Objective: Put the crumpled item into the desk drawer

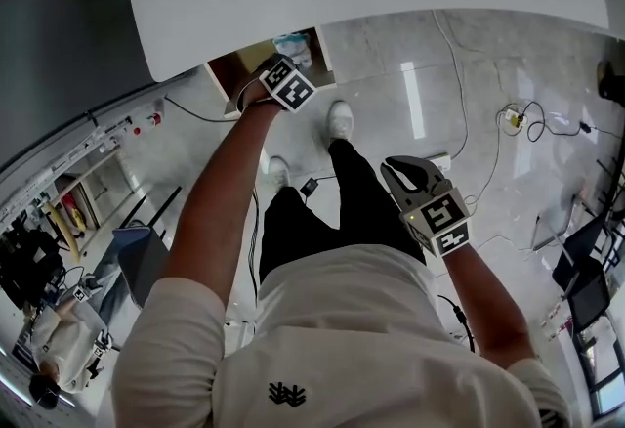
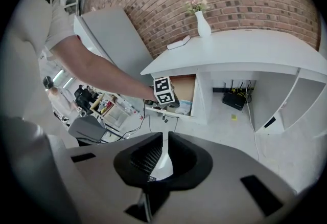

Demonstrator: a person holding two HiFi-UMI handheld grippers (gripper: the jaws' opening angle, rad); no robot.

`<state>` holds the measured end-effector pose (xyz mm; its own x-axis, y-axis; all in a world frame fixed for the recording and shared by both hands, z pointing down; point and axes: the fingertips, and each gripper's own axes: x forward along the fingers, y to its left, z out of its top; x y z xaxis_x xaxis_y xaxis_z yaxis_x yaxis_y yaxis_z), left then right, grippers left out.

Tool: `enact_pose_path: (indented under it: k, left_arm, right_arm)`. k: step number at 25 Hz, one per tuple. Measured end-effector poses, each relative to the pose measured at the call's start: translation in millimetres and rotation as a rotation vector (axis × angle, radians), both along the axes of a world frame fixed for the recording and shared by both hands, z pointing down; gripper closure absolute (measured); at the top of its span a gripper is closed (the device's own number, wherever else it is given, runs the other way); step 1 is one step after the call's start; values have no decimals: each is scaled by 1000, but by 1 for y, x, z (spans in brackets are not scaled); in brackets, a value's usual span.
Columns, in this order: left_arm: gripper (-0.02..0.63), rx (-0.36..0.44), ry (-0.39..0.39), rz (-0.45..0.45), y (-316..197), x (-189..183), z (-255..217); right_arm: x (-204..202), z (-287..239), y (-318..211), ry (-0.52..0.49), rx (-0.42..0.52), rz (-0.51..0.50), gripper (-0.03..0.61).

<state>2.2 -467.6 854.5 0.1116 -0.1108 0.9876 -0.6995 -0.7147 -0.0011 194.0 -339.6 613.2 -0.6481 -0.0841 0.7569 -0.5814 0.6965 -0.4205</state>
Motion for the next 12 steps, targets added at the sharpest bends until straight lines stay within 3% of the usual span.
enact_pose_path:
  k: [12]
  left_arm:
    - [583,77,94,-31,58,-16,-87]
  right_arm:
    - [-49,-39,42,-37,78,-27,522]
